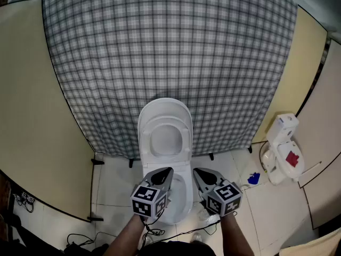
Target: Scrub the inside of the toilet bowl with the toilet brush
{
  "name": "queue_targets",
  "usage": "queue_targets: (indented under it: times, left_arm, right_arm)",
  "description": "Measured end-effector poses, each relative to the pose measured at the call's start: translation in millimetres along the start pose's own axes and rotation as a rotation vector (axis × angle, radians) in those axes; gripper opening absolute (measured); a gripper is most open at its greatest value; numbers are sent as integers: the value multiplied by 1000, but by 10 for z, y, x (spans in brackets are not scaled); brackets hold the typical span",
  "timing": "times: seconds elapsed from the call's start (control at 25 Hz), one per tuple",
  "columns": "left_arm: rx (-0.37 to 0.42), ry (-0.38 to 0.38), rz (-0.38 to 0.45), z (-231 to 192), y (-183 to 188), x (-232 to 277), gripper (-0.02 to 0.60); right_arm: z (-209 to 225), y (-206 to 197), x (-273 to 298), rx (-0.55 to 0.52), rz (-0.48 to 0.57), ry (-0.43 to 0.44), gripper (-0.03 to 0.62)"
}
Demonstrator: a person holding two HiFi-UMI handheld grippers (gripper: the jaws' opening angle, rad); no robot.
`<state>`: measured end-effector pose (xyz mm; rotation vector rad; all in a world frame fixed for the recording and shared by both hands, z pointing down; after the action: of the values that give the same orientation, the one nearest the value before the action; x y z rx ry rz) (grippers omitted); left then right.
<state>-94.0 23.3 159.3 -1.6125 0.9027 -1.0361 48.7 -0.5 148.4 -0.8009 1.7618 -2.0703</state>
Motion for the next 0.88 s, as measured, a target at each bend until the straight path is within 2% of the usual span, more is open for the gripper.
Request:
queue_targets:
  times: [0.12,0.32,0.56,0.88]
  left_arm:
    - [9,11,8,-20,10,217,9]
    - [-9,-25,-4,112,-116,461,10]
    - [-69,-135,-80,304,-744,717,11]
    - [-80,-204,-195,779,-1458,1051,11]
  right_arm:
    - [238,17,33,12,-5,-5,20]
    - [545,-136,-95,50,-32,-50,21]
    - [731,-713,-288,76,-91,-147,32]
    - [1063,-1392,-670,146,-165,-255,33]
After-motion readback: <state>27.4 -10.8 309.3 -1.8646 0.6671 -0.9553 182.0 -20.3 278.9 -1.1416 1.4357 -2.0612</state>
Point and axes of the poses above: the fingertips, and each gripper's own axes: x forward along the fingers, z to its right, y out of its top, the point moved 5 cm from there along -x, backward along the fingers, and after that the axes turned 2 degrees about y, right-handed, at the moved point
